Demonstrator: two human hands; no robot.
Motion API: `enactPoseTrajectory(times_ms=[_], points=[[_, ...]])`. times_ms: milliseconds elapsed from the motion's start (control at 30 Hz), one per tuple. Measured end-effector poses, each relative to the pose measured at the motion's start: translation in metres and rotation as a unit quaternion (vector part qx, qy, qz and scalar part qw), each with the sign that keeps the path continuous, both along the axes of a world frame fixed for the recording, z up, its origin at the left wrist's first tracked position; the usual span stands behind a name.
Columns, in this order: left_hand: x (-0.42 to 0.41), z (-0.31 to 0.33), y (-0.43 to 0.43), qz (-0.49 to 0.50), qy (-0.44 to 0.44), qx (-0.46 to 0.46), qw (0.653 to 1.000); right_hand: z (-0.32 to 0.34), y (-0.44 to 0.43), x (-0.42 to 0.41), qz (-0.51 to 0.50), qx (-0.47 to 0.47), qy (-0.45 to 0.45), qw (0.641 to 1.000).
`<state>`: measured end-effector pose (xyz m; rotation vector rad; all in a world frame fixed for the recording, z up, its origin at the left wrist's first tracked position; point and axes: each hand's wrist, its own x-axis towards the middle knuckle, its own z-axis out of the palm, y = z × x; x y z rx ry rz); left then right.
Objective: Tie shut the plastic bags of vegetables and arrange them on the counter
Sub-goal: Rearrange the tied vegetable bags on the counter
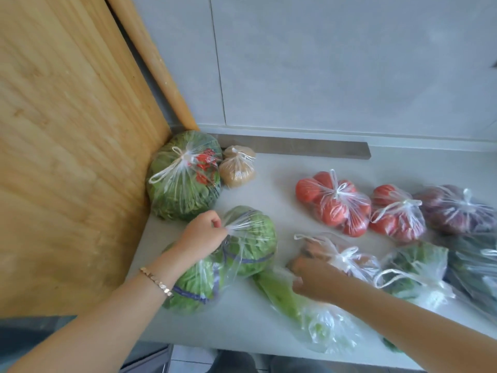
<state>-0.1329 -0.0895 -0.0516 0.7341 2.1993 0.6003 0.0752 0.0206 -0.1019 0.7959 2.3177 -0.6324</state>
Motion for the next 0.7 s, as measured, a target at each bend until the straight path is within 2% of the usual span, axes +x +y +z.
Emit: enactPoseTrajectory(times_ms=[167, 267, 400, 500, 633, 700], points=[[0.007, 0.002, -0.028, 0.111, 0.011, 0.086, 0.99, 0.021, -0.011, -0.017, -0.156, -0.067, 0.058, 0.984], [-0.002, 0.008, -0.048, 0.155, 0.052, 0.106, 0.981, 0.019, -0.022, -0.029, -0.284, -0.123, 0.101, 0.945], [-0.015, 0.01, -0.065, 0.207, 0.057, 0.101, 0.971, 0.021, -0.028, -0.056, -0.364, -0.158, 0.163, 0.903], [-0.025, 0.006, -0.078, 0.25, 0.051, 0.091, 0.963, 0.023, -0.036, -0.088, -0.412, -0.189, 0.17, 0.875], [-0.037, 0.002, -0.093, 0.264, 0.051, 0.063, 0.961, 0.019, -0.051, -0.133, -0.527, -0.284, 0.169, 0.783], [-0.042, 0.001, -0.099, 0.267, 0.053, 0.057, 0.961, 0.016, -0.059, -0.149, -0.582, -0.347, 0.183, 0.713]])
